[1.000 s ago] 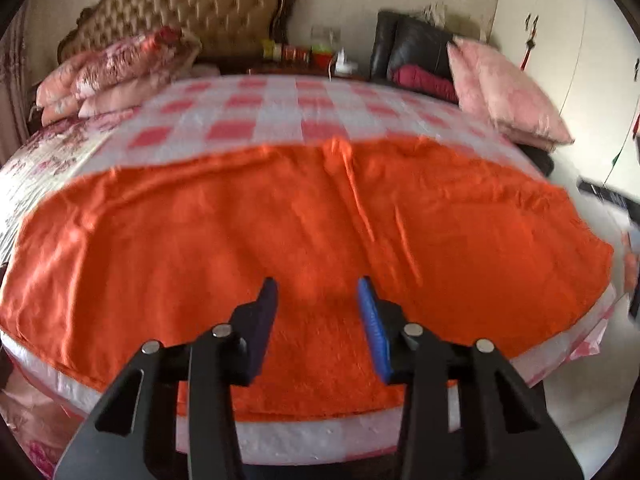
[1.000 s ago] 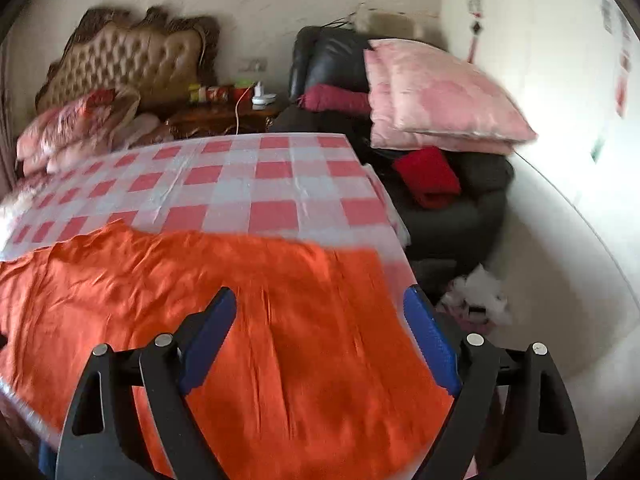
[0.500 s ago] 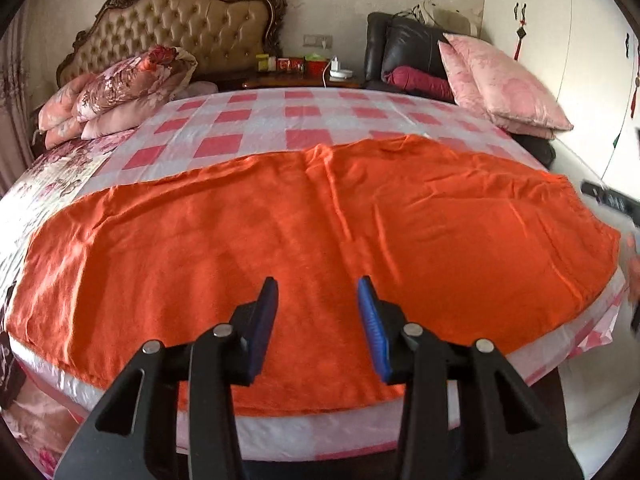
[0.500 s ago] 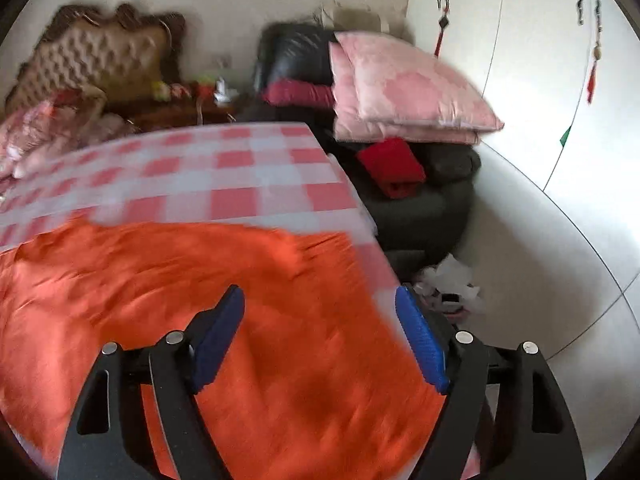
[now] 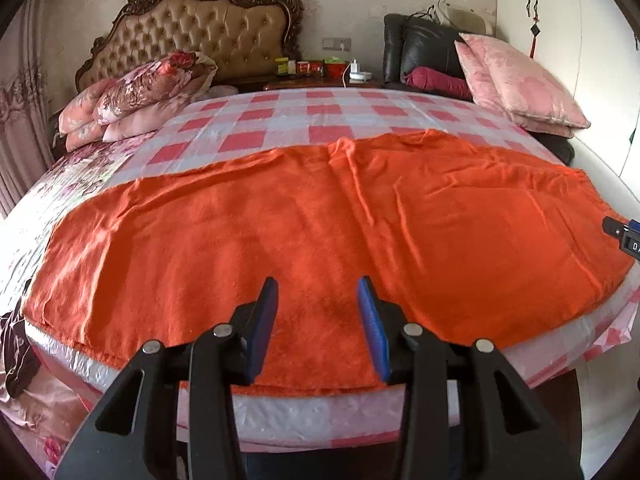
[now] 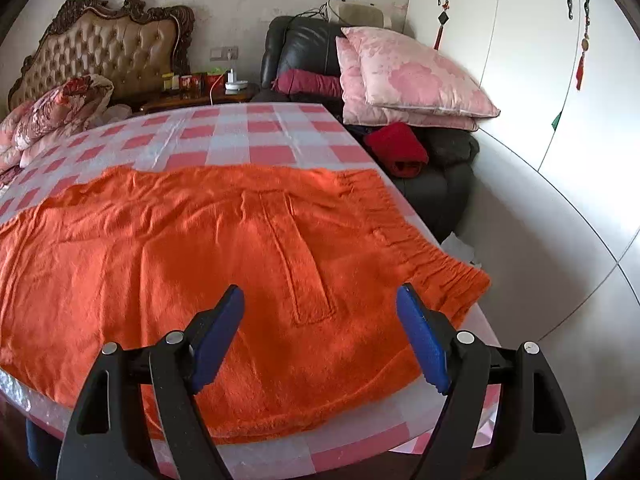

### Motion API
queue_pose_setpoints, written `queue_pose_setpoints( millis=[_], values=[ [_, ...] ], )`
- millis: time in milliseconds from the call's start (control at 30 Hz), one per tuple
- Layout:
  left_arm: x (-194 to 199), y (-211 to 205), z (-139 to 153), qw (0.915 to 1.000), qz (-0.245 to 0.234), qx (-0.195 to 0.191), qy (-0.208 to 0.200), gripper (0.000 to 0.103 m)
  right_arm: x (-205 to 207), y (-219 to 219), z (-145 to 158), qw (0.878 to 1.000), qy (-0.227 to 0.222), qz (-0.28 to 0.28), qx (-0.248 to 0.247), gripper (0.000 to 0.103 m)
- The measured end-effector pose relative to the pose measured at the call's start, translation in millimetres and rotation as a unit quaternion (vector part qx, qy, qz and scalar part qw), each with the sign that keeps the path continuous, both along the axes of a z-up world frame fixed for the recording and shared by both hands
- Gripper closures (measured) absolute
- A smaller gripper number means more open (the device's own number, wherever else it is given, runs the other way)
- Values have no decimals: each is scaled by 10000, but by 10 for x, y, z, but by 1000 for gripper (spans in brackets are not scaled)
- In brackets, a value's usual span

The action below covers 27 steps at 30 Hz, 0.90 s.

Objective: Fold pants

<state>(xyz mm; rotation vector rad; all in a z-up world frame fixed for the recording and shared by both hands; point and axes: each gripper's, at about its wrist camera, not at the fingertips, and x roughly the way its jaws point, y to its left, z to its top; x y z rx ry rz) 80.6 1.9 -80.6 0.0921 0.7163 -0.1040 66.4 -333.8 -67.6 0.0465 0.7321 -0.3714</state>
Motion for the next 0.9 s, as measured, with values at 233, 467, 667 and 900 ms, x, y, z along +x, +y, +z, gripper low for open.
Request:
queue_pose_setpoints(
  millis=[233,467,667,900],
  values=[
    [13,101,-55,9999,98,-20,92,58,19,-42,-167,9998,188,-44,-27,27],
    [16,118,-69,9999,112,-4,88,51,9,-54,-198,9999,148,-33,-24,24],
    [30,116,-77,10000,59,30,67,51,-59,-113,-208,9996,143,-212,-128,23],
    [90,15,-88,9997,-217,57,53,43,-168,-247,-211,9986,180,-445,-231,23]
  ],
)
